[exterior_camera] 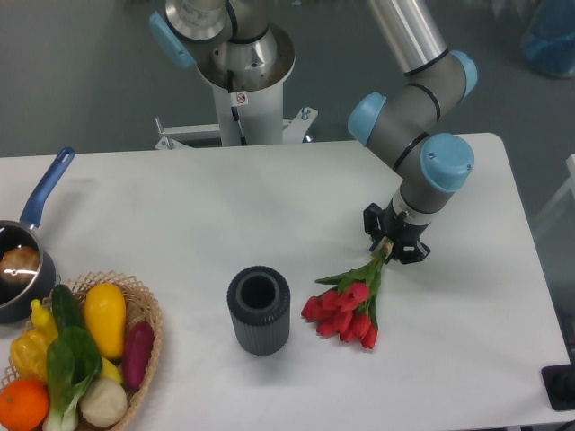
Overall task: Pick up the flowers from the table
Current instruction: 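Close the gripper on the green tulip stems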
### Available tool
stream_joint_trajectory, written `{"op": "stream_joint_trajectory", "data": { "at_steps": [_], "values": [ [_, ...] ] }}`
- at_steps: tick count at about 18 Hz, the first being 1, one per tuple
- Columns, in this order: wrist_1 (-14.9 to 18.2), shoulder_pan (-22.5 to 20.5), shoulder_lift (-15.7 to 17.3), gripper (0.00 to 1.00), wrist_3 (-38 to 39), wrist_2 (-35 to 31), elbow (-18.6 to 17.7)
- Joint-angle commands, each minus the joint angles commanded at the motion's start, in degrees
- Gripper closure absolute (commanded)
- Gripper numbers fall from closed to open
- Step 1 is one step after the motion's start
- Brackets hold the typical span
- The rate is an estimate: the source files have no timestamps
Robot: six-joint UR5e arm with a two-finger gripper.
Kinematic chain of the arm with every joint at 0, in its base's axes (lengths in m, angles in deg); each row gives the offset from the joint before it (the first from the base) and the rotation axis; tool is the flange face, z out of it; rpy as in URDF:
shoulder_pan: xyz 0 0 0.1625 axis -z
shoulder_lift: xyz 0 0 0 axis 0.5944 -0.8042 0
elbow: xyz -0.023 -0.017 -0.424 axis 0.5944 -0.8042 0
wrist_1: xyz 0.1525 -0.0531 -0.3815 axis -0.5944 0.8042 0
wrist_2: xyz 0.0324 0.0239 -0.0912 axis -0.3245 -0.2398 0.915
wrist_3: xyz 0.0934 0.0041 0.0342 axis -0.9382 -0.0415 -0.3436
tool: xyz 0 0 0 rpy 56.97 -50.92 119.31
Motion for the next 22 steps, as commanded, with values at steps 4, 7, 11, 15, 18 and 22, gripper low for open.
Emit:
{"op": "stream_joint_trajectory", "data": {
  "at_steps": [4,7,11,15,18,22],
  "values": [
    [0.1,0.0,0.2,0.74,0.1,-0.1,0.1],
    [0.1,0.0,0.4,0.74,0.1,-0.1,0.2],
    [0.1,0.0,0.4,0.74,0.0,0.0,0.4],
    [0.1,-0.1,0.5,0.74,0.0,0.0,0.6],
    [0.3,-0.3,0.9,0.75,0.0,0.0,1.1],
    [0.7,-1.1,1.1,0.80,-0.2,0.3,2.0]
  ]
}}
